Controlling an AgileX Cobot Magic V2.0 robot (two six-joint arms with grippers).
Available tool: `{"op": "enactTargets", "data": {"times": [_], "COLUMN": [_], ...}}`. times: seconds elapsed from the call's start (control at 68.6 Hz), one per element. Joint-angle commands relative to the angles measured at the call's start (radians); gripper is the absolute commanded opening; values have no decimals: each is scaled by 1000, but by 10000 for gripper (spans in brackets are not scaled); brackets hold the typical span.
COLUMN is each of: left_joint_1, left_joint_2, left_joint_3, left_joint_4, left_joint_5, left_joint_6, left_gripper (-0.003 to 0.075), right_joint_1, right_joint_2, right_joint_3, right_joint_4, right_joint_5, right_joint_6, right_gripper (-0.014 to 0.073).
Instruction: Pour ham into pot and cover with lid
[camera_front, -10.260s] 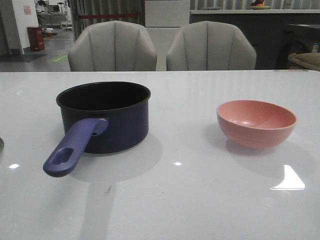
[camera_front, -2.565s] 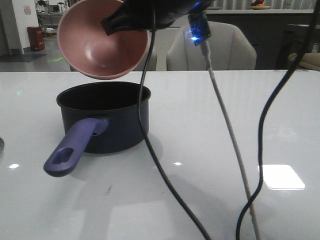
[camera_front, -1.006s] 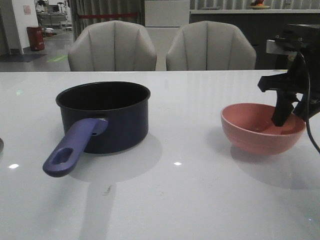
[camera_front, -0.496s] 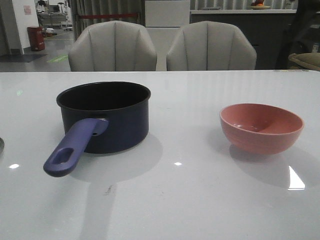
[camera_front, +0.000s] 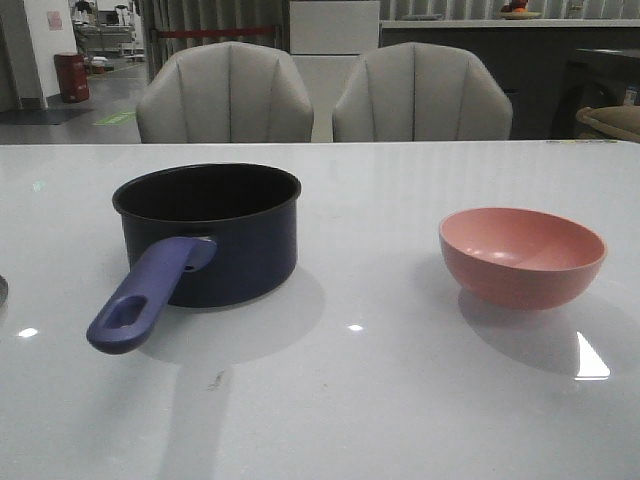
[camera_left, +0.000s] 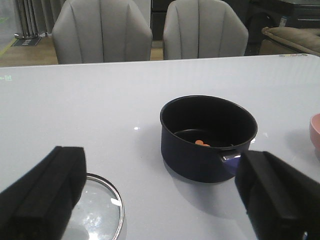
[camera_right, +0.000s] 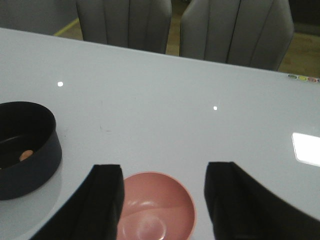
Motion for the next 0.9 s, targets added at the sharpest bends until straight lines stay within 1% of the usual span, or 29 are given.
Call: {"op": "enactTargets", "data": {"times": [0.0,0.131,0.291,0.364,0.496,0.568,0.612,0.627,0.641,0.656,0.67,0.685,0.7,0.714,0.729,0.743,0.758,0.802,0.845,0.889], "left_joint_1": [-8,-8,-8,-8,-8,-8,-8,-8,-8,-8,-8,-8,-8,-8,-8,-8,-8,-8,-8,-8], "left_joint_2": [9,9,9,9,9,9,9,9,9,9,9,9,9,9,9,9,9,9,9,9], "left_joint_3": [-29,-29,-29,-29,-29,-29,-29,-29,-29,-29,-29,-29,-29,-29,-29,-29,-29,-29,-29,-29], "left_joint_4": [-12,-12,-12,-12,-12,-12,-12,-12,-12,-12,-12,-12,-12,-12,-12,-12,-12,-12,-12,-12], "left_joint_5": [-80,-83,-83,-83,-83,-85,-84,-84,-84,-84,-84,-84,-84,-82,-79,-79,-71,-60,-55,-55], "left_joint_6": [4,4,4,4,4,4,4,4,4,4,4,4,4,4,4,4,4,4,4,4], "left_gripper": [638,638,638,638,638,638,638,638,638,638,638,638,638,638,638,638,638,638,638,638], "right_joint_1": [6,8,35,41,41,41,41,41,41,41,41,41,41,41,41,41,41,41,41,41], "right_joint_2": [-129,-283,-479,-546,-625,-634,-634,-634,-634,-634,-634,-634,-634,-634,-634,-634,-634,-634,-634,-634], "right_joint_3": [67,202,373,436,530,539,539,539,539,539,539,539,539,539,539,539,539,539,539,539], "right_joint_4": [3,3,3,5,5,5,5,5,5,5,5,5,5,5,5,5,5,5,5,5], "right_joint_5": [-113,-130,-200,-199,-197,-209,-209,-209,-209,-209,-209,-202,-193,-189,-177,-173,-157,-141,-127,-122], "right_joint_6": [-3,-3,-3,-3,-3,-3,-3,-3,-3,-3,-3,-3,-3,-3,-3,-3,-3,-3,-3,-3], "right_gripper": [475,475,475,475,475,461,407,407,363,350,309,295,252,237,194,180,140,129,154,150]}}
